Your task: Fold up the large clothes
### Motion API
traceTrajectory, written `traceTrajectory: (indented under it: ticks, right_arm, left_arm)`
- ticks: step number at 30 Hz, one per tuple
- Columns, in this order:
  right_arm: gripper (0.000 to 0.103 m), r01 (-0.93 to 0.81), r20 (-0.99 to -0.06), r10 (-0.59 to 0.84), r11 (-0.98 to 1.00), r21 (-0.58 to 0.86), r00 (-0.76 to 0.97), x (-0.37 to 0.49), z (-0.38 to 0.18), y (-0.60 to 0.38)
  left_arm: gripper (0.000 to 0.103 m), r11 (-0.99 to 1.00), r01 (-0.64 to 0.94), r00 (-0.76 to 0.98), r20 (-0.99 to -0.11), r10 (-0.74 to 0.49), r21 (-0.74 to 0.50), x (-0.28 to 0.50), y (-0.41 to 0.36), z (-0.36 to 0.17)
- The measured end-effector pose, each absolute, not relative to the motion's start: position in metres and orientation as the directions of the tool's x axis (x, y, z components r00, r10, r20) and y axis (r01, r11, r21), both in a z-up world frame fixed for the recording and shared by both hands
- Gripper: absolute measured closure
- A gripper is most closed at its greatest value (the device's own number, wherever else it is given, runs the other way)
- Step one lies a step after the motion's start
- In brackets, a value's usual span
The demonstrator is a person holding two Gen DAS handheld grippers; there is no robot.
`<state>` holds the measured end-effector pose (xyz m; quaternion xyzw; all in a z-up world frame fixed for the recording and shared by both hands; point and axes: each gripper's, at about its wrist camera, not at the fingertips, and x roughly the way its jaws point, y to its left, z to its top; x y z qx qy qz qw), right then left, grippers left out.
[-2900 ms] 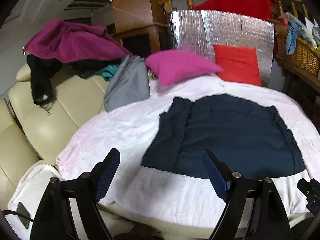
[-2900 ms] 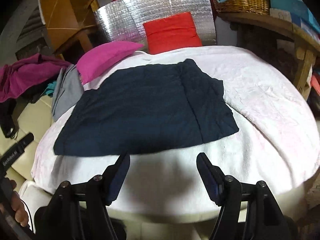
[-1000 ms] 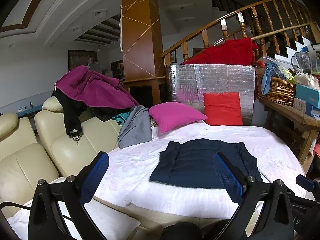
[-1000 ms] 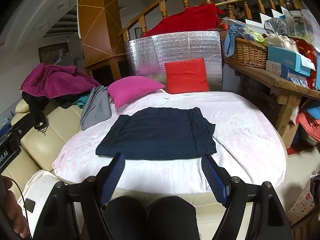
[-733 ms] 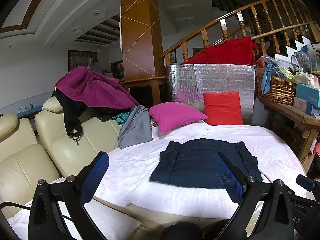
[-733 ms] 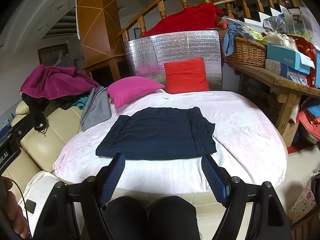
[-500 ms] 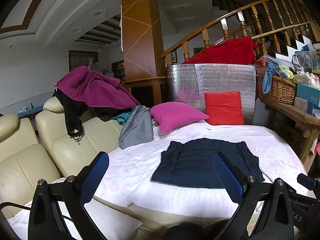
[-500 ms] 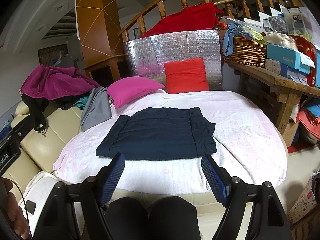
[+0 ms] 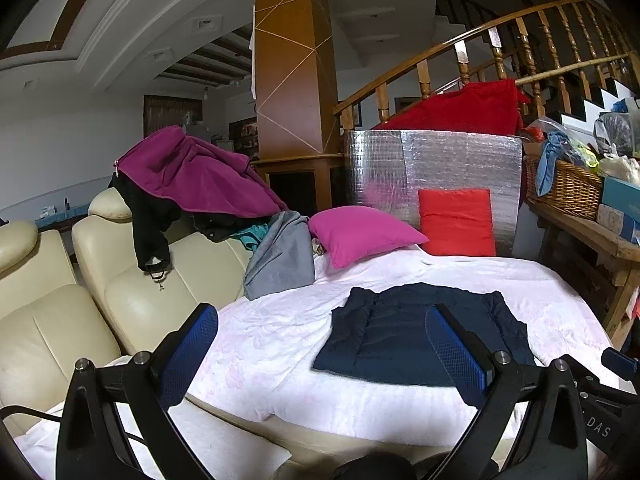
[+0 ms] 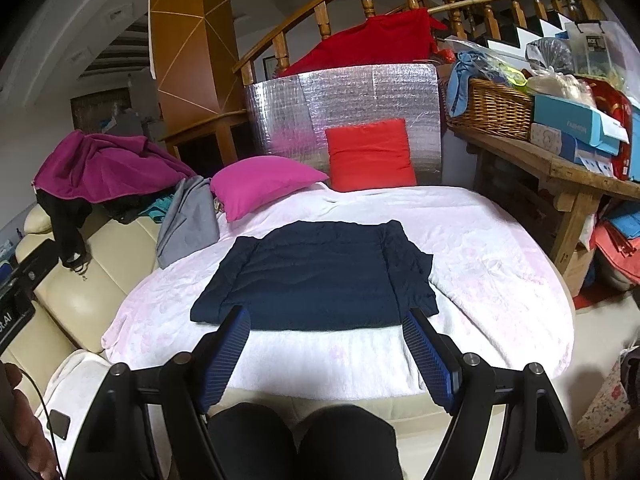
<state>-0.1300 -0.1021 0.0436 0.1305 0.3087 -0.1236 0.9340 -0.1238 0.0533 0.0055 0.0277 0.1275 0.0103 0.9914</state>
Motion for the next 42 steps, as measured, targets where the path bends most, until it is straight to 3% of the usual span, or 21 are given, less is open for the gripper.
traceTrajectory:
  ticks: [12, 25, 42]
  right_arm:
    - [0.021, 0.344, -0.617, -0.198, 0.931, 0.125, 0.761, -0.092, 0.043, -0.089]
    - [0.021, 0.460, -0.621, -0.304, 0.882, 0.103, 0.722, -0.083, 0.032, -0.102]
    - [0.021, 0.463, -0.639, -0.325, 0.885, 0.055, 0.697, -0.043, 0.021, -0.091]
  left_arm:
    - [0.000, 0.998, -0.038, 0.966, -0.253, 0.051, 0.053, -0.087, 0.070, 0.002]
    - [0.000, 0.998, 0.061, 0.951, -0.305, -0.053, 0.016, -0.051, 0.063, -0.002]
    - [0.000, 0.993, 0.081, 0.948, -0.315, -0.049, 0.087, -0.017, 0.055, -0.003]
